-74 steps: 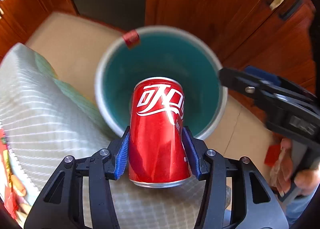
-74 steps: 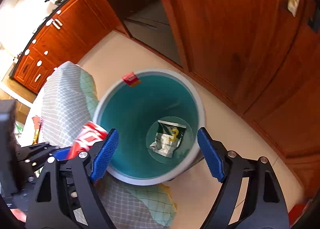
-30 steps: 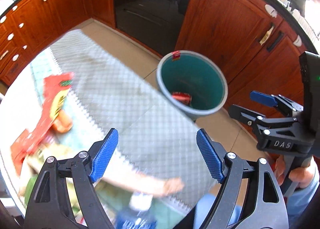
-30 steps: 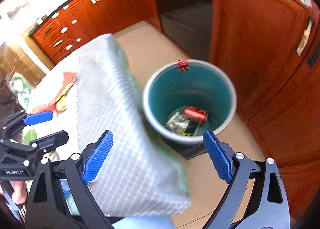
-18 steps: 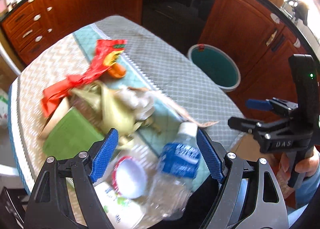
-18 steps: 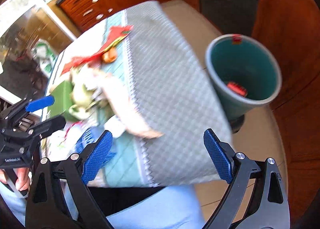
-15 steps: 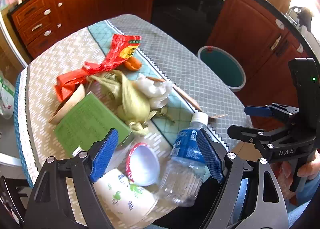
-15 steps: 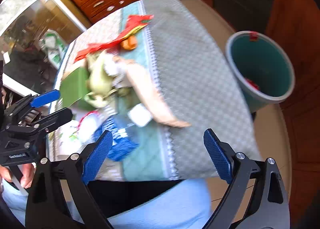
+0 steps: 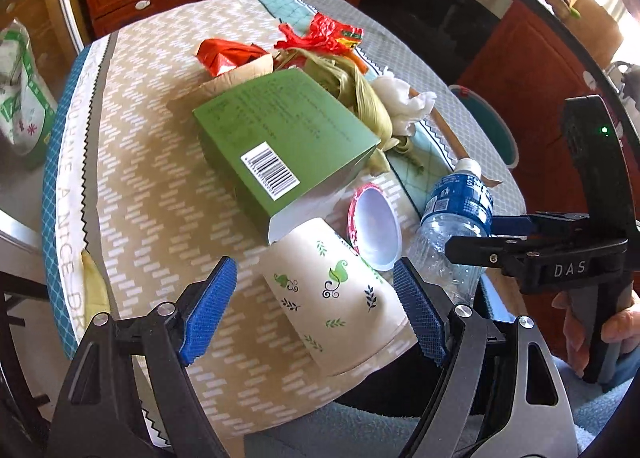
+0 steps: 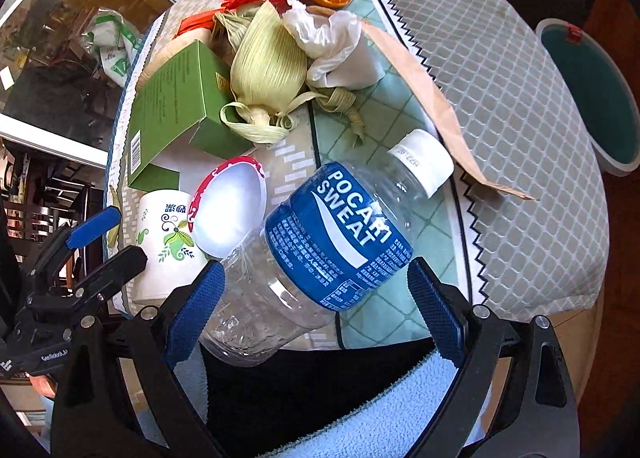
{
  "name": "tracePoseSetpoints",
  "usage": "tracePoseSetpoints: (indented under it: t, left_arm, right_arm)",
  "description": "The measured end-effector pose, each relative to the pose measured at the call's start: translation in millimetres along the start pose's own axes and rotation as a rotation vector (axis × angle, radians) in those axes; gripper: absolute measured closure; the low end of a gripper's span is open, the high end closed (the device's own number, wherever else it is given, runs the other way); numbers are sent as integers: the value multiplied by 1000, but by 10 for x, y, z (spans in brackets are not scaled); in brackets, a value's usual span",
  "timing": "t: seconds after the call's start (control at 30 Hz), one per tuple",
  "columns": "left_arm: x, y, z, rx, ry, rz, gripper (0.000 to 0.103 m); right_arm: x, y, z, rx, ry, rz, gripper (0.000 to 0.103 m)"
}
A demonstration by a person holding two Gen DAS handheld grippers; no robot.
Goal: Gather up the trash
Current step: 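Grasp the white paper cup with the left gripper while the right grasps the Pocari Sweat bottle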
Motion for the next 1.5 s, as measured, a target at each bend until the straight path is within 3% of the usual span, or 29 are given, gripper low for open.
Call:
tracePoseSetpoints:
  t: [0.27, 0.4, 0.5, 0.6, 0.67, 0.77, 0.9, 1.0, 1.07, 1.2, 1.5]
  left_arm:
    - [-67, 155, 9, 33, 24, -28, 21]
    - [-126, 210, 11, 53, 18, -42, 12]
    - [-189, 254, 76, 37, 16, -58, 12]
    - [-267, 271, 96, 40, 2, -69, 12]
    - [-332, 294, 85, 55, -2, -83, 12]
    - [-390, 299, 61, 68, -17, -88, 12]
    - [-421, 280, 73, 92, -8, -76, 12]
    - [-401, 338, 94, 94, -10, -57, 21]
    - [-349, 367, 96, 87, -18, -36, 25]
    - [-227, 340, 112, 70, -35, -1, 40]
    - [132, 201, 119, 47, -49, 67, 44]
  right_arm:
    - [-88, -23, -145, 48, -11, 28, 17]
    - [-112, -30, -206, 60, -42, 20, 22]
    - [-187, -60, -258, 49, -58, 10, 22]
    - [-148, -74, -283, 91, -50, 41, 31]
    - [-82, -103, -297, 112, -46, 69, 44]
    - [13, -146, -277, 123, -48, 100, 45]
    - [-42, -103, -240, 141, -37, 80, 44]
    - [-64, -127, -252, 139, -36, 75, 42]
    - [-123, -125, -212, 112, -46, 51, 35]
    - [-186, -93, -250, 92, -86, 39, 40]
    - [242, -139, -272, 145, -114, 136, 42]
Point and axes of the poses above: each gripper's, at about its wrist camera, not at the fingertips, and x roughly against the way its jaws point, z to its right, y to its underside, the point moved 9 cm from there along -x, roughly the way its jaws point, and after that the axes turned 5 degrees about z, right-handed, at the moved point
